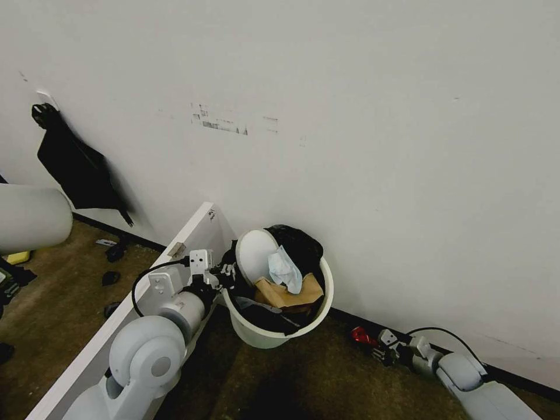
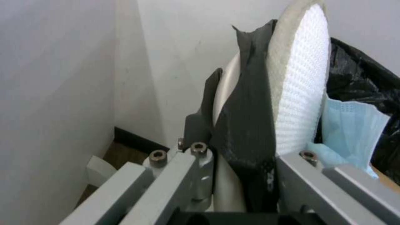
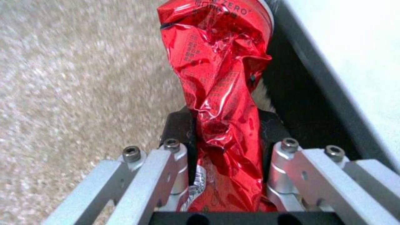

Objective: Pick up the trash bin and place the garbage on the floor into it.

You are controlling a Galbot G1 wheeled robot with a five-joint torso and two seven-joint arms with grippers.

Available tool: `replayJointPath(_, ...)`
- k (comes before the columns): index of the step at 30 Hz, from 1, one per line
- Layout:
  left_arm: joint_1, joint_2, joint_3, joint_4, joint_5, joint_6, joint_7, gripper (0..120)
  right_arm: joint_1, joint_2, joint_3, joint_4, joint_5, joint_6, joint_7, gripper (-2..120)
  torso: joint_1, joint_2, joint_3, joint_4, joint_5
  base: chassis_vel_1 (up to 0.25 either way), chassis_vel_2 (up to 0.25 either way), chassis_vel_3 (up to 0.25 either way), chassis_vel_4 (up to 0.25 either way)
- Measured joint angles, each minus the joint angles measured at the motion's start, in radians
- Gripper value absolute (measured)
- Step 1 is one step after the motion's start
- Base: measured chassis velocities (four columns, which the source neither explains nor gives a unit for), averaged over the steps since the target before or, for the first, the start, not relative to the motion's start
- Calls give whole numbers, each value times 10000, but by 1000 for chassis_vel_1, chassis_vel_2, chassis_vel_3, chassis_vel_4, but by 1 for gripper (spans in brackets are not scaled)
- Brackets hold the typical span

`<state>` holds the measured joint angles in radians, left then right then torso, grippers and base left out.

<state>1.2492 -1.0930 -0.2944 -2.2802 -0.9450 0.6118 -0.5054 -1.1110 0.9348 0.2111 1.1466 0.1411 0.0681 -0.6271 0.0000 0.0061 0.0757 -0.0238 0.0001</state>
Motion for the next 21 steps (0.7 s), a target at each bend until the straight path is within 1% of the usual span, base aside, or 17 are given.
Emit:
replayJointPath(2, 0, -6, 4, 6, 4, -3, -1, 4, -48, -58, 15, 126, 31, 0, -2, 23, 0, 0, 0, -1, 0, 0, 0, 0, 0)
replayJointPath(5, -33, -33, 51, 31, 19, -23, -17, 4, -357, -391, 177, 908, 74, 55, -10, 23, 0, 0, 0, -1, 0, 0, 0, 0, 0)
replayJointPath(6, -33, -33, 51, 31, 19, -23, -17, 4, -357, -391, 177, 908, 74, 55, -10, 23, 0, 0, 0, -1, 0, 0, 0, 0, 0)
replayJointPath(8, -121, -53, 117, 74, 21, -40, -70, 4, -589, -611, 406, 1552, 215, 92, -26, 23, 0, 0, 0, 0, -1, 0, 0, 0, 0)
replayJointPath(13, -174, -81, 170, 89, -36, -41, -144, 4, -924, -885, 627, 2200, 326, 146, -16, 23, 0, 1, 0, -1, -2, 0, 0, 0, 0)
replayJointPath(17, -65, -75, 148, -7, -151, -41, -215, 4, -1369, -1119, 804, 2689, 316, 283, 2, 23, 0, 1, 0, 0, 0, 0, 0, 0, 0)
replayJointPath(18, 26, -24, 113, -67, -188, -42, -231, 4, -1600, -1284, 904, 2929, 333, 308, 0, 23, 0, 1, 0, -2, 0, 0, 0, 0, 0)
replayJointPath(21, 86, 24, 72, -117, -216, -37, -249, 4, -1767, -1445, 997, 3150, 345, 338, -4, 23, 0, 0, -1, -3, 0, 0, 0, 0, 0)
